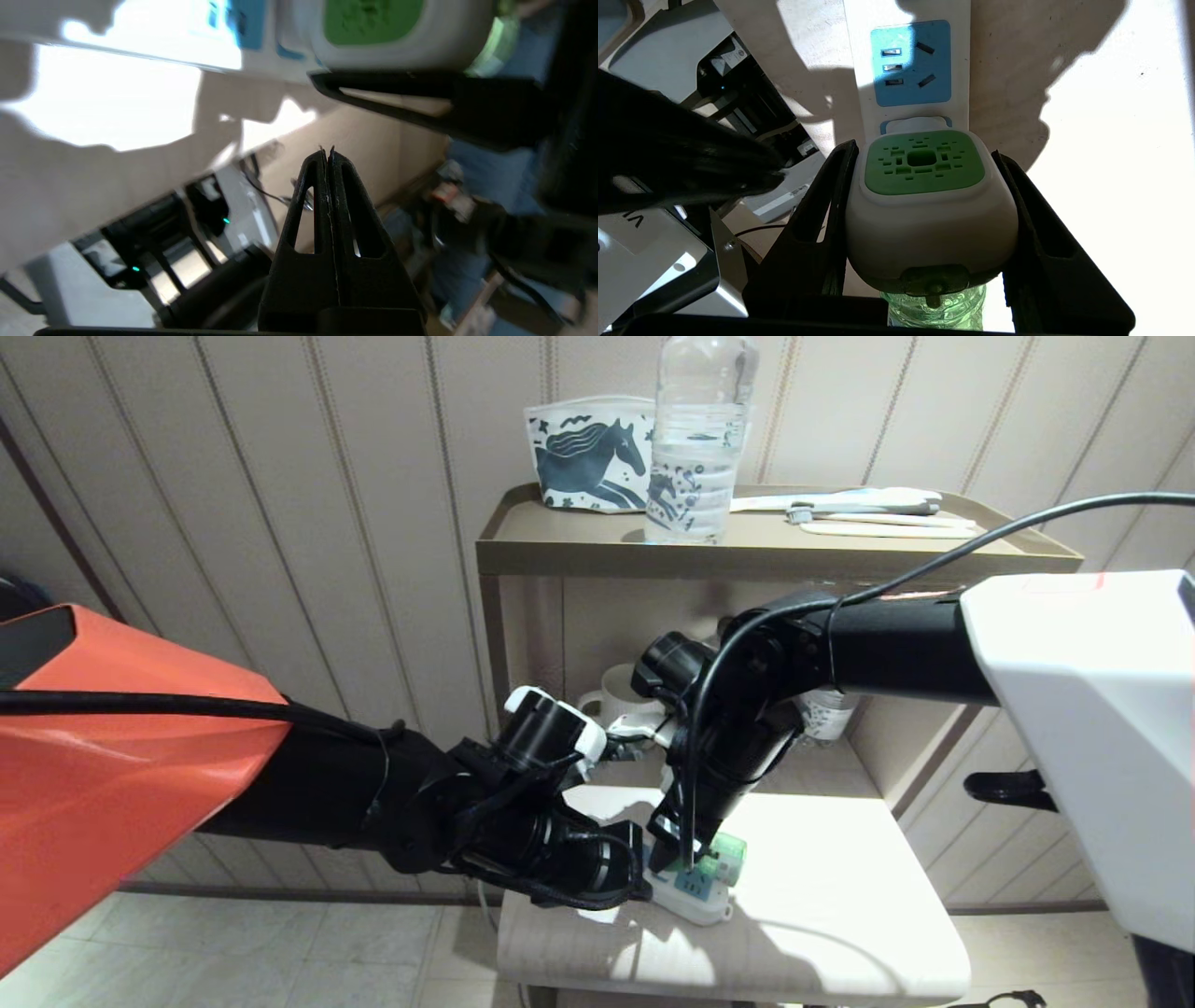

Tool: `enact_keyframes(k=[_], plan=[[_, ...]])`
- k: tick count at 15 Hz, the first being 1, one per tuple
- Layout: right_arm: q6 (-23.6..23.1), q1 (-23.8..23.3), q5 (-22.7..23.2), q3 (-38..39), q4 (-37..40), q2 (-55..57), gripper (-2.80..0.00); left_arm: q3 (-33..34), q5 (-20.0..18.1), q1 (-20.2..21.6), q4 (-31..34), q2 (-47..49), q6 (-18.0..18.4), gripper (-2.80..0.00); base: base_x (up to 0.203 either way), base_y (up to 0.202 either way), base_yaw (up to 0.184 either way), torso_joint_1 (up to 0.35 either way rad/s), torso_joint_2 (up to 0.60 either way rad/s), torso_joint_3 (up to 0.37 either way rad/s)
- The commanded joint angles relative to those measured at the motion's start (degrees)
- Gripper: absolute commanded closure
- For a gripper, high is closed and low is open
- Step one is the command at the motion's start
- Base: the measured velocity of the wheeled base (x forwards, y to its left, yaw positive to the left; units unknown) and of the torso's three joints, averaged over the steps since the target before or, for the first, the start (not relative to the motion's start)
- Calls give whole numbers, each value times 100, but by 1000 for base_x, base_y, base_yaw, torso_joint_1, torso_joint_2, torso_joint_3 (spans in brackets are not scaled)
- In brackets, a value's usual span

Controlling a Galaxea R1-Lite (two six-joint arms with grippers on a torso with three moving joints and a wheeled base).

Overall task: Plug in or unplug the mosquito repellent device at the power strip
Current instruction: Hold the socket with your left hand and unplug it with your right hand

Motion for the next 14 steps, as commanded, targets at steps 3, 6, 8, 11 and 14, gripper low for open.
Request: enact_keyframes(k=[3,6,8,11,14], plan=[[-21,3,12,27,22,-6,0,-2,710,114,-120,213,-35,0,0,0,0,0,0,0],[-21,21,20,27,22,-6,0,-1,876,246,-327,319,-12,0,0,0,0,0,0,0],[-21,21,20,36,22,-18,0,-17,881,322,-393,354,-6,0,0,0,0,0,0,0],[-21,12,15,45,31,-23,0,-59,944,445,-546,473,16,0,0,0,0,0,0,0],[-21,21,12,45,22,-14,0,-268,957,490,-545,567,0,0,0,0,0,0,0,0]])
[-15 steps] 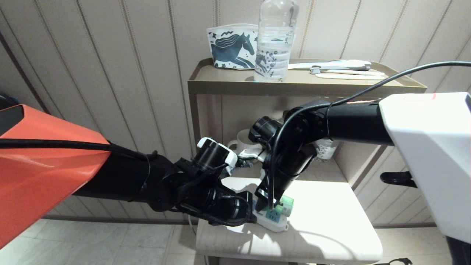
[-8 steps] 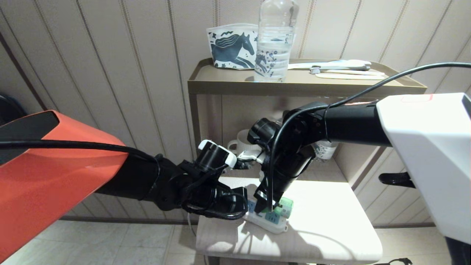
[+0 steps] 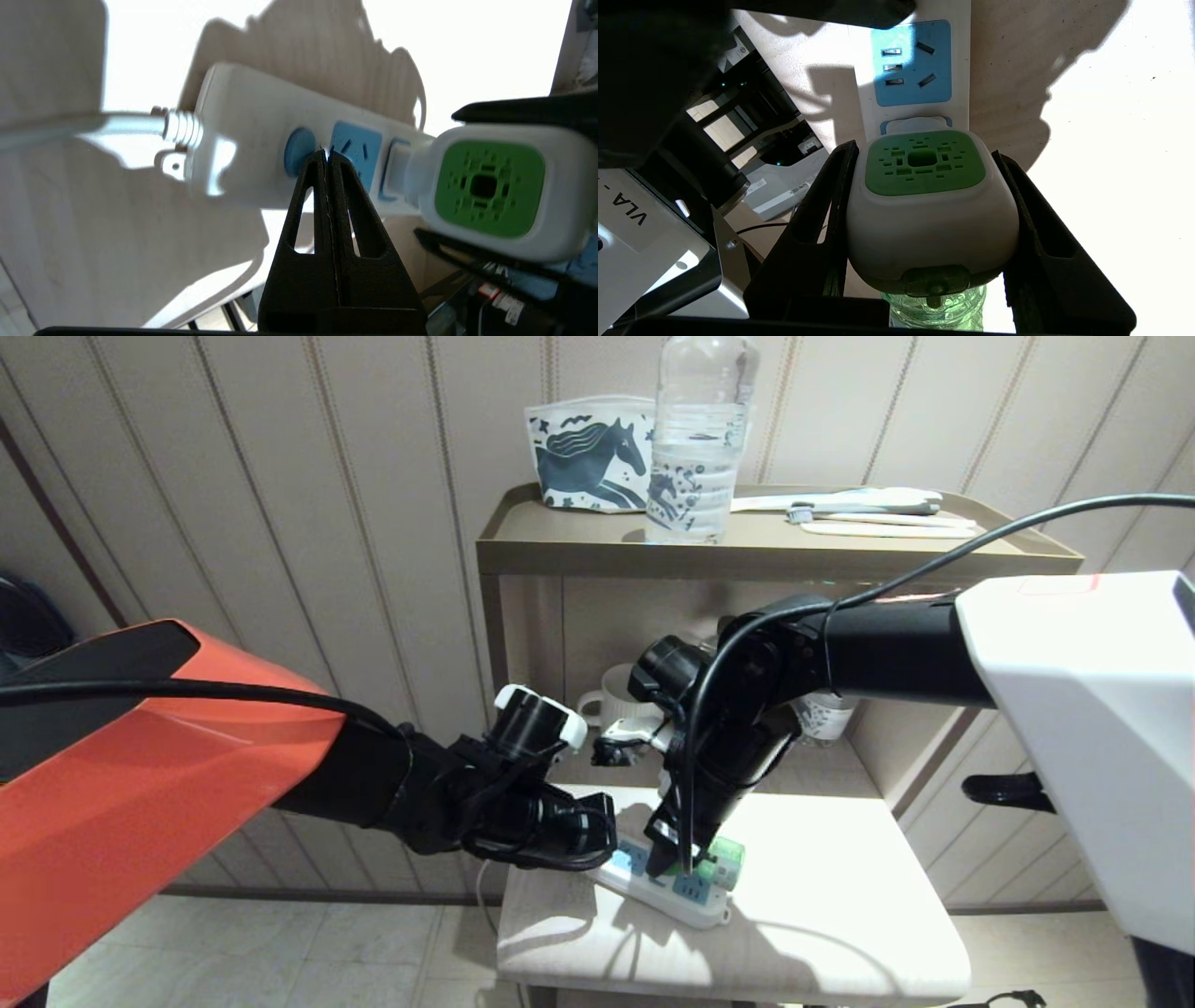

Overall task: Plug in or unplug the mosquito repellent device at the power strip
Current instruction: Hold the socket with your left hand and unplug it with your right hand

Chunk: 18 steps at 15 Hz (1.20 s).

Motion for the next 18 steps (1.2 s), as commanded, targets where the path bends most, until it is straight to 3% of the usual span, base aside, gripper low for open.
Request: enact_keyframes(k=[1,10,18], plan=[[-12,5,4,0,29,5,0,-160,-7,27,5,110,-34,0,0,0,0,0,0,0],[-21,23,3,-9,28,23,0,-280,72,54,31,262,-8,0,0,0,0,0,0,0],[-4,5,-9,-9,-117,85,0,141,116,45,49,30,35,0,0,0,0,0,0,0]])
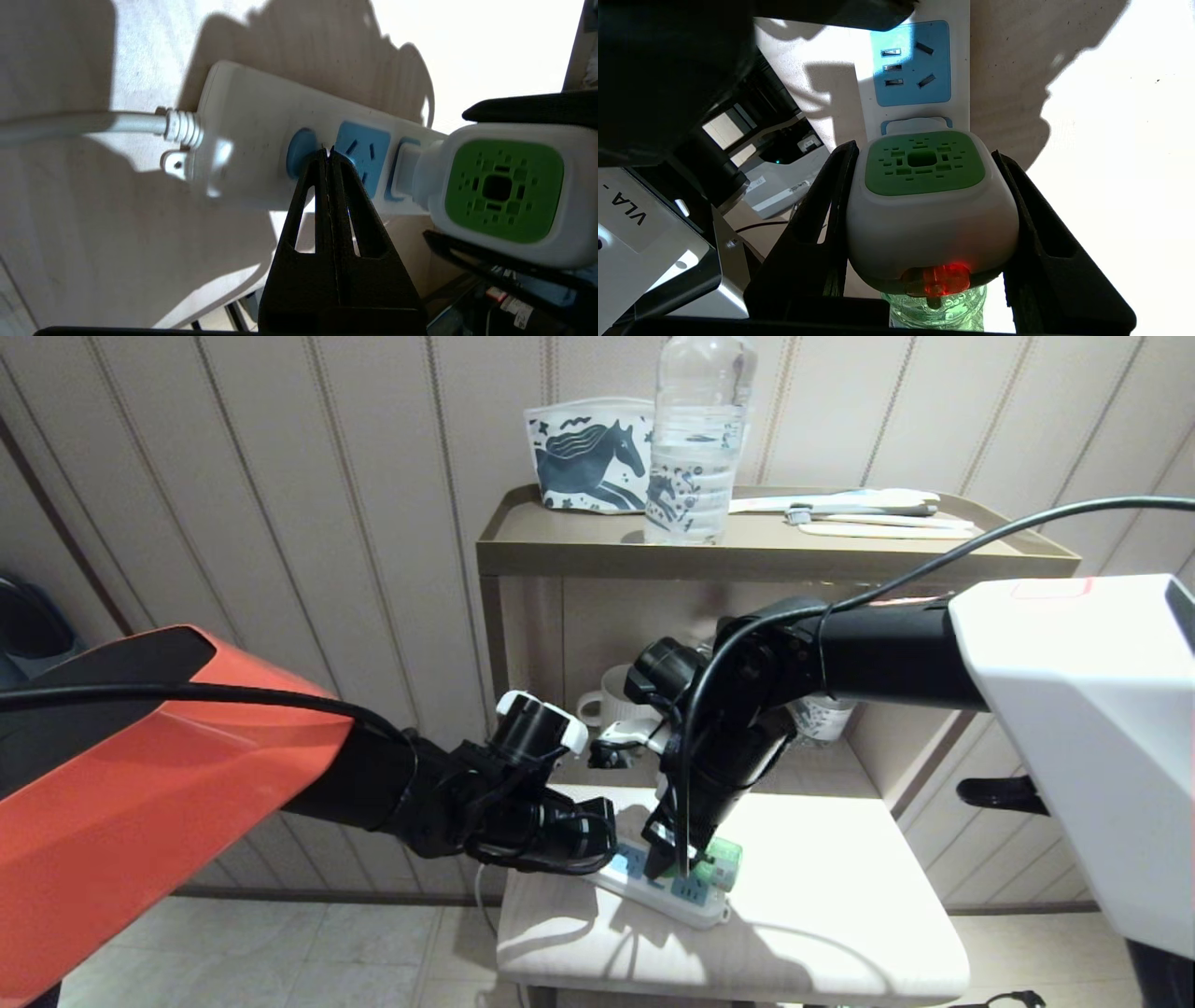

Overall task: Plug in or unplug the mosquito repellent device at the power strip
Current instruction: Hold the socket with your left hand and unplug it with your right hand

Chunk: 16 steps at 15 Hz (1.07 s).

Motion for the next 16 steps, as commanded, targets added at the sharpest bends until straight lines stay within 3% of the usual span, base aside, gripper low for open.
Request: enact_keyframes(k=[1,6,9,16], plan=[[-5,7,-4,11,-103,21,0,8,-5,-1,3,-90,-19,0,0,0,0,0,0,0],[4,45,-8,-11,-118,22,0,-44,11,-139,-14,2,-37,0,0,0,0,0,0,0],[13,54,-21,-95,-153,-9,0,-90,339,-314,-32,84,-37,0,0,0,0,0,0,0],[-16,212,-118,-141,-180,-184,0,-88,356,-394,-32,110,-37,0,0,0,0,0,0,0]])
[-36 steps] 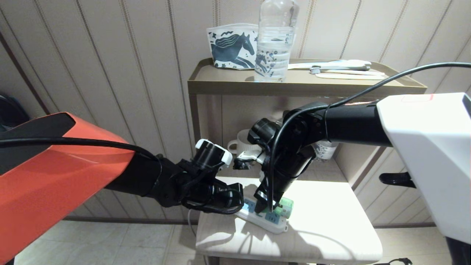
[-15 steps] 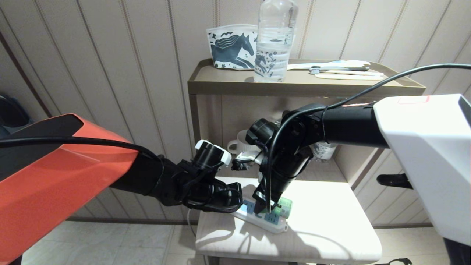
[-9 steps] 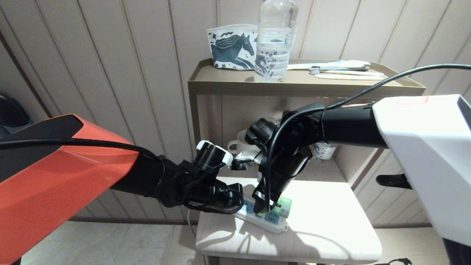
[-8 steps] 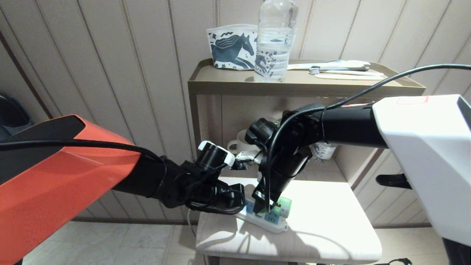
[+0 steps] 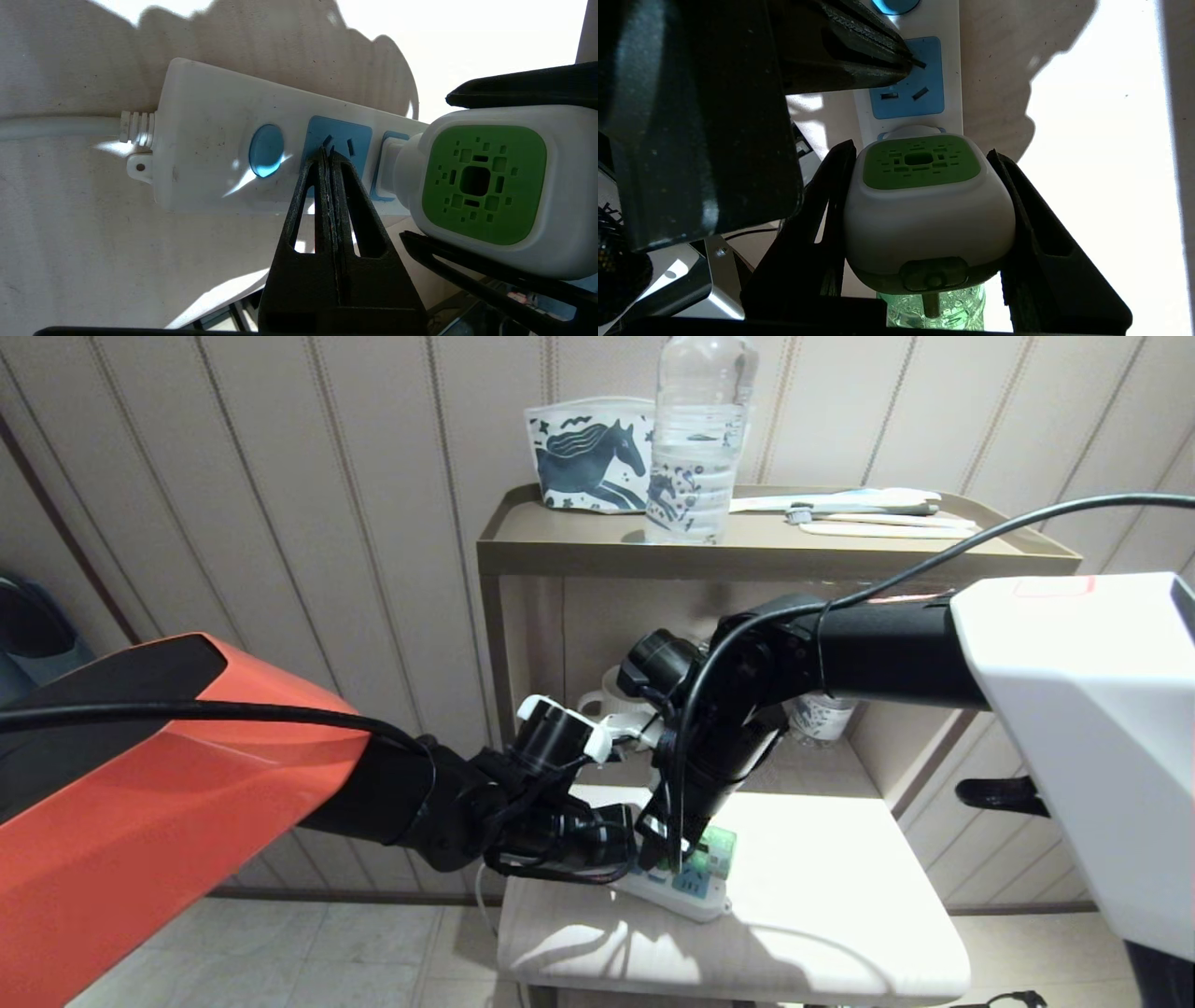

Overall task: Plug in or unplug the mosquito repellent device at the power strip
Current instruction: Hold the socket with your left hand and unplug it with your right hand

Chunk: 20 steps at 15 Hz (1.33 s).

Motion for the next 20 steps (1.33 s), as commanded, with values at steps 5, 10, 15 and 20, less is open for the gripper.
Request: enact_keyframes(k=[5,10,15,20], plan=[[-42,58,-106,-23,20,-260,0,53,4,-80,9,35,-39,0,0,0,0,0,0,0],[-69,78,-137,-39,20,-260,0,18,21,-159,0,54,-22,0,0,0,0,0,0,0],[-95,139,-170,-107,20,-299,0,-15,73,-215,0,67,-13,0,0,0,0,0,0,0],[-134,152,-198,-163,11,-274,0,-298,382,-521,58,178,-31,0,0,0,0,0,0,0]])
